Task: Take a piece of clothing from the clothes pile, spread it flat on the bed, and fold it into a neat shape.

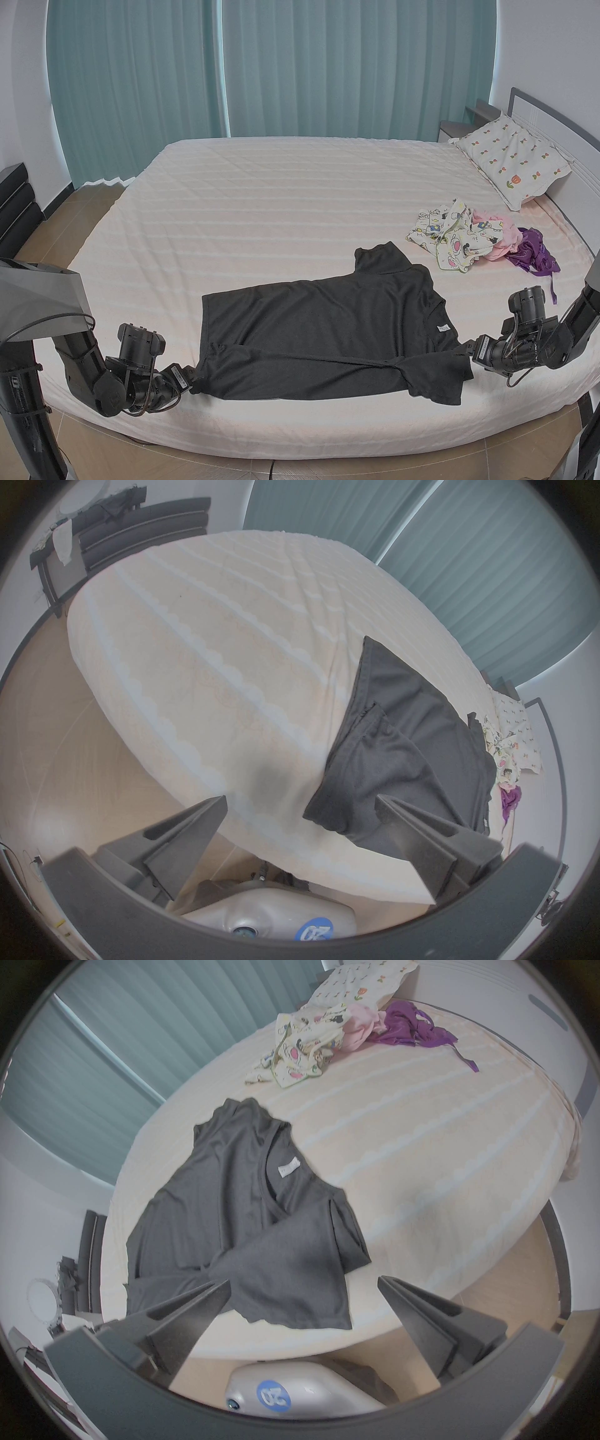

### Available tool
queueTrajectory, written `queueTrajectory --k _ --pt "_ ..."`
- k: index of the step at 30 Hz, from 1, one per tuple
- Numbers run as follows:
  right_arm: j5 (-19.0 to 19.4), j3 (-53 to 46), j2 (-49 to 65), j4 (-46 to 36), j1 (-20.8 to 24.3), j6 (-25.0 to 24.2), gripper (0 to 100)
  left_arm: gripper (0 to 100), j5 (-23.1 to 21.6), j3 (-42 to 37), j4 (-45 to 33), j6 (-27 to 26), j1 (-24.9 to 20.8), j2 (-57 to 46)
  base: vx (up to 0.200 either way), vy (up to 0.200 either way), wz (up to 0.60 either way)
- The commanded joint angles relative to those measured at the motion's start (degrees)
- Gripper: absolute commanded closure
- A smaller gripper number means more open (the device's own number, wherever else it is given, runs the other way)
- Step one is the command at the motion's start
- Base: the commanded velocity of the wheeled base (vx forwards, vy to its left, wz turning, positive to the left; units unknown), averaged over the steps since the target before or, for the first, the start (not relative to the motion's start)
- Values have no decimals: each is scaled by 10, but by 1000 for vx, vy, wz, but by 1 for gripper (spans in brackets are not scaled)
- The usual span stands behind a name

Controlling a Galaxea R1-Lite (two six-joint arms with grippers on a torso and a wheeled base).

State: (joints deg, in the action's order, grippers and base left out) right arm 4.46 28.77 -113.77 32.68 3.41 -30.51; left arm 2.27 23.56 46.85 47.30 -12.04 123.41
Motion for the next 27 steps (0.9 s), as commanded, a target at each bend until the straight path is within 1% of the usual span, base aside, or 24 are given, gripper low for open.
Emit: queueTrajectory --k 1,5,6,7,8,11,12,13,14,15,17,19,21,24,25,26,27 --pt "4 1 -18 26 -5 -21 0 0 -19 -4 16 10 -1 2 0 0 0" --pt "14 -5 -40 61 0 -69 0 0 -24 -19 47 10 0 3 0 0 0" --pt "15 -4 -51 76 0 -89 0 0 -23 -20 60 10 0 10 0 0 0" --pt "15 -5 -55 80 0 -94 0 0 -23 -20 62 10 0 11 0 0 0" --pt "15 -6 -66 102 -2 -109 0 0 -17 -15 73 14 1 23 0 0 0" --pt "18 -25 -80 145 -6 -128 0 0 -17 -17 90 26 1 28 0 0 0" --pt "28 -45 -87 179 -10 -138 0 0 -17 -19 99 30 1 27 0 0 0" --pt "31 -50 -89 189 -11 -139 0 0 -17 -19 101 31 1 27 200 0 0" --pt "35 -56 -90 199 -12 -138 0 0 -17 -20 103 31 1 27 200 0 0" --pt "44 -72 -96 237 -14 -133 0 0 -17 -20 105 31 2 28 200 0 0" --pt "50 -86 -102 277 -15 -133 0 0 -17 -19 105 30 3 28 200 0 0" --pt "56 -96 -110 297 -15 -127 0 0 -17 -20 105 31 2 28 200 0 0" --pt "63 -97 -126 309 -15 -106 0 0 -17 -20 105 31 2 26 200 0 0" --pt "75 -98 -146 331 -21 -76 0 0 -17 -22 105 31 2 24 0 0 0" --pt "85 -99 -160 345 -26 -62 0 0 -17 -25 106 31 2 25 0 0 0" --pt "87 -99 -163 347 -27 -60 0 0 -17 -25 106 31 2 26 0 0 0" --pt "100 -99 -180 362 -34 -42 0 0 -18 -25 106 31 2 26 0 0 0"
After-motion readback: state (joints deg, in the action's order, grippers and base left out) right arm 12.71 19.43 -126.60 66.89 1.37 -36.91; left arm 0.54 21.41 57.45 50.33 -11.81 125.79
